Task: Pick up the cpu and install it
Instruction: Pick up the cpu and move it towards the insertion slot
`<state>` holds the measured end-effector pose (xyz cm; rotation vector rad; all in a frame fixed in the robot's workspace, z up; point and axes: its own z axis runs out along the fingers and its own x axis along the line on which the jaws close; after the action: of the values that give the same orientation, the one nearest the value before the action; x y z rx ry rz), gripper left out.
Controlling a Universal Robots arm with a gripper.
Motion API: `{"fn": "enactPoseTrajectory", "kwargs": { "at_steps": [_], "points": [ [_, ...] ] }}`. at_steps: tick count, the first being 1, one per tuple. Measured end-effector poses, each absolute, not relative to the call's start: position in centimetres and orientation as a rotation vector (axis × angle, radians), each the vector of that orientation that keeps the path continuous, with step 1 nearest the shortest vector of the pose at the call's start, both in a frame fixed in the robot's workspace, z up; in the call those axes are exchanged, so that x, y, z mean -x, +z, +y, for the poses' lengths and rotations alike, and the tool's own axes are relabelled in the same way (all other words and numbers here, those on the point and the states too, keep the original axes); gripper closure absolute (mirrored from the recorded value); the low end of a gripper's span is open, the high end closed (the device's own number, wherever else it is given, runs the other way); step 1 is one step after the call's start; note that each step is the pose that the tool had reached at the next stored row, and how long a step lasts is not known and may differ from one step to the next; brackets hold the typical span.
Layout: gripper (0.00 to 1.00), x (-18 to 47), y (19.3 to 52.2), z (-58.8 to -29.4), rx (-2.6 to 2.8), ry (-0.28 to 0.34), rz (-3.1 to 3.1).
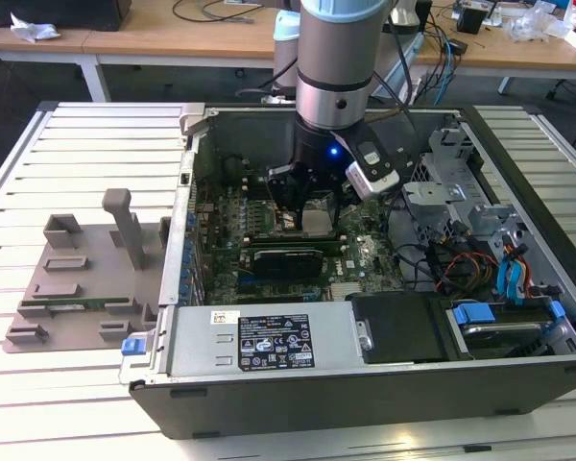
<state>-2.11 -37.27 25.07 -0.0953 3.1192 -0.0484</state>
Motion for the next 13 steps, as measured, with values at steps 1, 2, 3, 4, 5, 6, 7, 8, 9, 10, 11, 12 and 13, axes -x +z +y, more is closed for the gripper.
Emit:
{"fn": "enactPoseTrajectory", "kwargs": {
  "at_steps": [1,2,3,4,5,6,7,8,9,10,11,12,13],
  "points": [
    [0.45,2.1,24.9,-37.3,0.095,-0.048,3.119],
    [0.45,2.1,24.8,-37.3,0.095,-0.048,3.119],
    [0.45,2.1,24.7,-37.3,0.095,-0.048,3.119],
    [0.45,2.1,24.6,-37.3,0.095,-0.048,3.119],
    [0.45,2.0,24.5,-37.3,0.095,-0.048,3.119],
    [0.45,2.0,24.4,-37.3,0.095,-0.048,3.119],
    [0.45,2.0,24.3,-37.3,0.095,-0.048,3.119],
    [0.45,2.0,24.2,-37.3,0.095,-0.048,3.119],
    [0.45,2.0,24.2,-37.3,0.095,-0.048,3.119],
    [0.45,2.0,24.1,-37.3,0.095,-0.049,3.119],
    [0.45,2.0,24.1,-37.3,0.096,-0.049,3.119],
    [0.45,1.9,24.0,-37.3,0.095,-0.049,3.119],
    [0.45,1.9,23.9,-37.3,0.095,-0.048,3.119]
  ]
}}
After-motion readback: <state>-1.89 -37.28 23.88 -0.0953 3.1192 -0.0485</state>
